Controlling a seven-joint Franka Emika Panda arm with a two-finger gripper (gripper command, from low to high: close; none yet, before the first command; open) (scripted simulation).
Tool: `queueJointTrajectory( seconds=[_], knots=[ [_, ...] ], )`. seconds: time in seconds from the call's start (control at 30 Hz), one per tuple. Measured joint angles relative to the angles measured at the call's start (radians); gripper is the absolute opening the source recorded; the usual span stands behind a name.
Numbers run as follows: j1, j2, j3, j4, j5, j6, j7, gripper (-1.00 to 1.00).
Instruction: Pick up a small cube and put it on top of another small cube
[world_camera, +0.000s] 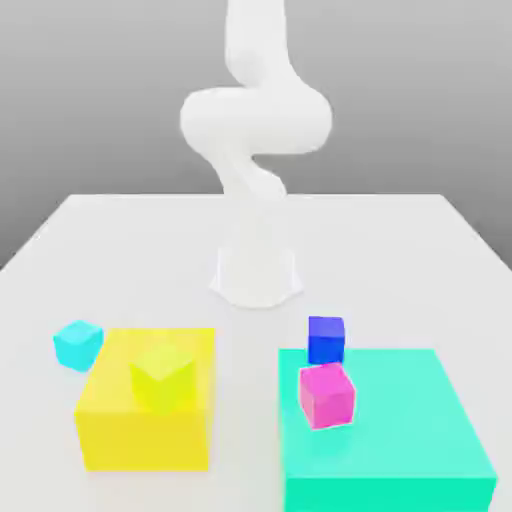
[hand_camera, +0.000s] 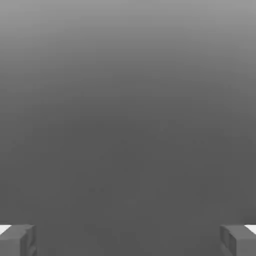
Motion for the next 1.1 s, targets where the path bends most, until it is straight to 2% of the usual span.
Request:
queueJointTrajectory(
  seconds=[0.37,0.73,0.93,1.1],
  knots=[
    [-0.291,0.232,0.031,-0.16,-0.084,0.154,0.383,0.0],
    [-0.541,0.459,-0.004,-0.318,-0.14,0.306,0.739,0.0],
    [-0.646,0.578,-0.053,-0.405,-0.135,0.391,0.907,0.0],
    [-0.709,0.673,-0.108,-0.479,-0.078,0.465,1.009,0.0]
  ],
)
